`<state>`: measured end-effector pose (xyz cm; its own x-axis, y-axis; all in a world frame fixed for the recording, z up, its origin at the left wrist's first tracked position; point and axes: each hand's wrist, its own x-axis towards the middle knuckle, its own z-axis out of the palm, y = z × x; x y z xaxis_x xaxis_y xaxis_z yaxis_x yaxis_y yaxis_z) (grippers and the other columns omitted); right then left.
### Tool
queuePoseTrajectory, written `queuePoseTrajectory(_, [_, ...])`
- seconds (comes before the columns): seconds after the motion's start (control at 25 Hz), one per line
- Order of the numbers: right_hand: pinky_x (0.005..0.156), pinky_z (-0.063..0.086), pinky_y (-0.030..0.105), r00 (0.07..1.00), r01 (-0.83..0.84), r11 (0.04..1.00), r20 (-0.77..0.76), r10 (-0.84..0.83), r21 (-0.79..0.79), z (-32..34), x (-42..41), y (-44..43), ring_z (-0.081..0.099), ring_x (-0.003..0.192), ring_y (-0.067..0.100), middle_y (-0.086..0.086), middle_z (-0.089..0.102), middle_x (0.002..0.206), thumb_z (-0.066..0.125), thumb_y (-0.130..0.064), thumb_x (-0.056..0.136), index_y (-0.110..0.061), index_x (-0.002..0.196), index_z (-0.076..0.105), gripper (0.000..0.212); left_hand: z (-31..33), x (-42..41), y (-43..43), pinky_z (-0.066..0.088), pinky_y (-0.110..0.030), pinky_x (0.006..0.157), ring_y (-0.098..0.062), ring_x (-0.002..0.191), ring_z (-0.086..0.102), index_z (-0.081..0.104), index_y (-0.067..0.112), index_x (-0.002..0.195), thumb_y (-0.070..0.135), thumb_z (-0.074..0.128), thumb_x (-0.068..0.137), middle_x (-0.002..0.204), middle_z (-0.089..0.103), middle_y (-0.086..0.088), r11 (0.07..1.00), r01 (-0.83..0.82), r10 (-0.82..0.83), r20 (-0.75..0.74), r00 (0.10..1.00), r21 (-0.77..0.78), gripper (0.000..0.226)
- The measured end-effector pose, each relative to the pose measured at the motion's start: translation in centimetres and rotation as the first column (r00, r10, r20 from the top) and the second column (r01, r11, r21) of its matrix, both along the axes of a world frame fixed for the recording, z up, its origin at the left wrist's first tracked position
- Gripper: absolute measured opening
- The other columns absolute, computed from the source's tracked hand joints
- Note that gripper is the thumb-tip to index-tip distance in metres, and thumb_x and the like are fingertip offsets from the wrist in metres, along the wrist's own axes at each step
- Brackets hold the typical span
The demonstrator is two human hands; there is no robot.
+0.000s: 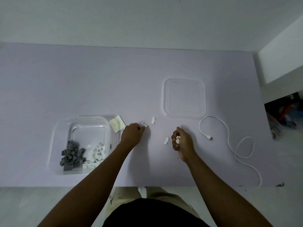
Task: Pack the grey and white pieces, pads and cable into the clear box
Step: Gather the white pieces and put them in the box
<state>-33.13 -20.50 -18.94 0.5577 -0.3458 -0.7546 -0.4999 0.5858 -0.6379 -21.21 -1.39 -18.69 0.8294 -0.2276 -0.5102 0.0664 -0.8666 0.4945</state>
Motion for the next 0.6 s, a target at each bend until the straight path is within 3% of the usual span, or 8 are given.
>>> queuePoseTrajectory(0.04, [0.042, 0.024, 0.022, 0.998, -0.06, 0.974, -0.047, 0.051, -0.218, -0.7, -0.5, 0.0, 0.036, 0.042, 0.012, 0.003, 0.051, 0.059, 0.054, -0.032, 0.099, -0.013, 0.067, 0.055, 0.037, 0.1, 0.1, -0.4, 0.042, -0.036, 0.062, -0.035, 0.08, 0.064, 0.056, 0.007, 0.095, 0.047, 0.054, 0.094, 0.083, 0.067, -0.015, 0.999, 0.034, -0.036, 0.059, 0.998, 0.041, 0.04])
queuePoseTrajectory(0.08, [0.046, 0.034, 0.025, 0.988, -0.149, 0.886, -0.088, 0.123, -0.44, -1.4, -1.1, 0.0, 0.043, 0.047, 0.012, 0.001, 0.055, 0.061, 0.058, -0.034, 0.098, -0.013, 0.072, 0.059, 0.033, 0.1, 0.1, -0.8, 0.042, -0.035, 0.062, -0.038, 0.081, 0.064, 0.05, 0.007, 0.105, 0.047, 0.055, 0.094, 0.087, 0.066, -0.017, 0.995, 0.072, -0.079, 0.104, 0.991, 0.071, 0.042])
queuePoseTrajectory(0.16, [0.056, 0.047, 0.031, 0.946, -0.308, 0.666, -0.146, 0.289, -0.679, -2.6, -2.6, 0.0, 0.056, 0.058, 0.013, 0.0, 0.063, 0.07, 0.066, -0.035, 0.093, -0.017, 0.09, 0.063, 0.019, -0.3, 0.0, -1.3, 0.042, -0.038, 0.061, -0.043, 0.083, 0.065, 0.04, 0.005, 0.114, 0.047, 0.056, 0.093, 0.091, 0.066, -0.022, 0.979, 0.148, -0.168, 0.136, 0.976, 0.143, 0.05])
queuePoseTrajectory(0.28, [0.053, 0.044, 0.026, 0.844, -0.492, 0.535, -0.228, 0.485, -0.687, -3.2, -4.1, 0.4, 0.054, 0.057, 0.01, -0.003, 0.057, 0.066, 0.072, -0.039, 0.087, -0.026, 0.117, 0.054, 0.037, -1.3, -0.2, -1.6, 0.044, -0.04, 0.062, -0.043, 0.087, 0.066, 0.036, 0.005, 0.117, 0.047, 0.058, 0.092, 0.095, 0.067, -0.022, 0.96, 0.195, -0.218, 0.1, 0.971, 0.202, 0.054])
queuePoseTrajectory(0.4, [0.056, 0.046, 0.024, 0.774, -0.58, 0.404, -0.323, 0.544, -0.708, -3.3, -4.1, 1.2, 0.058, 0.059, 0.011, -0.007, 0.057, 0.065, 0.074, -0.042, 0.084, -0.031, 0.131, 0.045, 0.056, -1.7, -0.3, -2.0, 0.042, -0.04, 0.063, -0.043, 0.089, 0.065, 0.036, 0.004, 0.117, 0.044, 0.056, 0.095, 0.096, 0.067, -0.022, 0.953, 0.225, -0.25, 0.107, 0.962, 0.206, 0.05])
queuePoseTrajectory(0.52, [0.065, 0.049, 0.029, 0.746, -0.613, 0.327, -0.39, 0.54, -0.72, -3.2, -3.1, 1.4, 0.064, 0.07, 0.018, -0.008, 0.06, 0.073, 0.074, -0.039, 0.084, -0.028, 0.123, 0.052, 0.047, -1.9, -0.3, -2.5, 0.043, -0.04, 0.065, -0.044, 0.091, 0.065, 0.036, 0.003, 0.118, 0.041, 0.047, 0.099, 0.097, 0.067, -0.023, 0.948, 0.244, -0.266, 0.091, 0.96, 0.206, 0.044])
queuePoseTrajectory(0.6, [0.066, 0.044, 0.026, 0.76, -0.608, 0.375, -0.375, 0.53, -0.7, -3.0, -2.4, 1.4, 0.06, 0.071, 0.013, -0.01, 0.06, 0.076, 0.077, -0.034, 0.083, -0.022, 0.112, 0.057, 0.037, -1.9, -0.5, -2.7, 0.047, -0.041, 0.07, -0.043, 0.094, 0.065, 0.035, 0.001, 0.12, 0.038, 0.045, 0.1, 0.1, 0.065, -0.022, 0.963, 0.222, -0.229, 0.027, 0.973, 0.153, 0.043])
